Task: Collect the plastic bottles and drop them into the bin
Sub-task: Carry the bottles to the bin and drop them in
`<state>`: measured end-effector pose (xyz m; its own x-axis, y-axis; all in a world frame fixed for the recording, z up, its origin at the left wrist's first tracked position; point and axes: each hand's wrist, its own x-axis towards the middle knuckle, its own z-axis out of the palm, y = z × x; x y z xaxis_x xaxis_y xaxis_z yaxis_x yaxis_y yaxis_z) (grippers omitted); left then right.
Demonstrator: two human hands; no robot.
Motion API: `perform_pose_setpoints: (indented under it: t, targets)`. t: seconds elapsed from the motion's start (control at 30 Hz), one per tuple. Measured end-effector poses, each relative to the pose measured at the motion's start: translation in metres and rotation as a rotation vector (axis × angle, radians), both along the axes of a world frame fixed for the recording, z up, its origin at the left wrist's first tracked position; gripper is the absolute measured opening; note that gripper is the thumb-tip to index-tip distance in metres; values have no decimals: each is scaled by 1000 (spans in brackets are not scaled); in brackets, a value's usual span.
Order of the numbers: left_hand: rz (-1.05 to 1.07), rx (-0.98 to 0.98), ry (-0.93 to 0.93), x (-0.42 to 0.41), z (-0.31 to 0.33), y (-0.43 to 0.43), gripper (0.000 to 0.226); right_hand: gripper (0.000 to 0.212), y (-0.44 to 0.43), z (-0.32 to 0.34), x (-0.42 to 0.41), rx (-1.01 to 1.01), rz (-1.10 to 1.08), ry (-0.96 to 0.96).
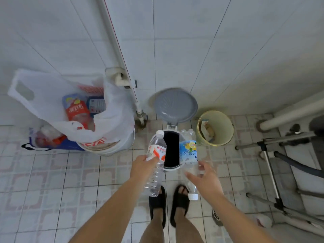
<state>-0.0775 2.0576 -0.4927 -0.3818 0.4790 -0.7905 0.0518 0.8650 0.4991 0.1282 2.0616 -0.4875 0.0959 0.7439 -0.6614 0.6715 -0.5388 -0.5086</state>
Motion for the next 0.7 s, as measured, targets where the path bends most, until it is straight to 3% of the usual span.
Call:
perform_pose_setpoints:
  t: [0.2,0.4,0.57,0.7]
  targets:
    - [117,-259,-107,14,-90,19,34,68,23,-86,-11,-132,4,-35]
    - [343,-372,-197,23,-189,45,56,51,54,-176,-25,-224,6,-82]
    - [177,-260,-35,35,-270,68,47,33,86,-252,-30,-185,111,-145]
    - [117,-241,65,44,-317,93,62,37,106,-303,-33,-162,203,-177]
